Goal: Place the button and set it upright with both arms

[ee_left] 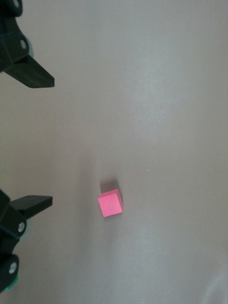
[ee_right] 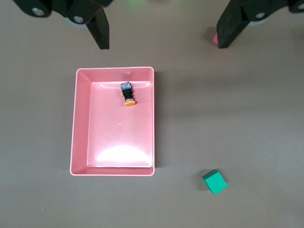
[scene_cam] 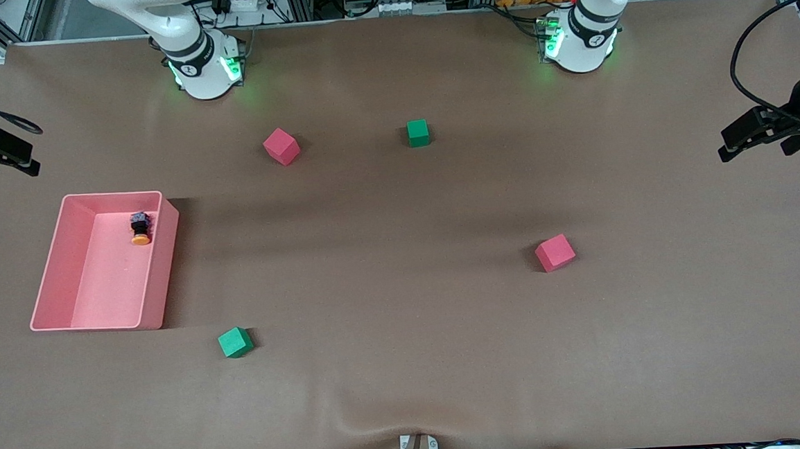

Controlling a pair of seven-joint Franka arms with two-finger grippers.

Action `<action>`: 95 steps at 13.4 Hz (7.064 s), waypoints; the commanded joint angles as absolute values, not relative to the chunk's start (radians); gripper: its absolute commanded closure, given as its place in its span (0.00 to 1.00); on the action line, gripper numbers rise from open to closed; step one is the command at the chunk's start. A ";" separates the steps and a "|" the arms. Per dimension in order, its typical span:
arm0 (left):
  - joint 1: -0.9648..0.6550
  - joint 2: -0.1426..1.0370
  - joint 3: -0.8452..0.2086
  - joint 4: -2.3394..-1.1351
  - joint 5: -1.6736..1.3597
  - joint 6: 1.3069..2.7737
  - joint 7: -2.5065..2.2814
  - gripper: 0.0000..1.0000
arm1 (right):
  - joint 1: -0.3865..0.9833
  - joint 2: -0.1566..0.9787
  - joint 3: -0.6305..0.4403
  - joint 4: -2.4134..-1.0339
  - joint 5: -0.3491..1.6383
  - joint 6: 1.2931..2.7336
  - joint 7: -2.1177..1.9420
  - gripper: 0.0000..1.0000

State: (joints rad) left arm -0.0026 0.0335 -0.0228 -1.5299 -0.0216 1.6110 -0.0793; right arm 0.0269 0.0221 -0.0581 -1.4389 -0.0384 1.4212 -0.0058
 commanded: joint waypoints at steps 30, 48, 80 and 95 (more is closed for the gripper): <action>0.009 0.035 -0.025 -1.519 -0.029 1.572 -0.055 0.00 | -0.185 0.155 -0.054 -2.049 -0.109 2.048 -0.342 0.00; 0.003 0.037 -0.025 -1.519 -0.029 1.572 -0.055 0.00 | -0.258 0.307 -0.046 -2.333 -0.087 2.519 -0.426 0.00; 0.009 0.032 -0.025 -1.519 -0.025 1.557 -0.052 0.00 | -0.230 0.199 -0.025 -2.090 -0.074 2.124 -0.425 0.95; 0.008 0.037 -0.025 -1.520 -0.025 1.559 -0.054 0.00 | 0.265 0.461 -0.015 -1.514 0.107 1.870 -0.106 1.00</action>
State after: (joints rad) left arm 0.0010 0.0337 -0.0221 -1.5319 -0.0216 1.5701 -0.0792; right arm 0.1933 0.3612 -0.0031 -1.6421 0.0955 1.8931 -0.1904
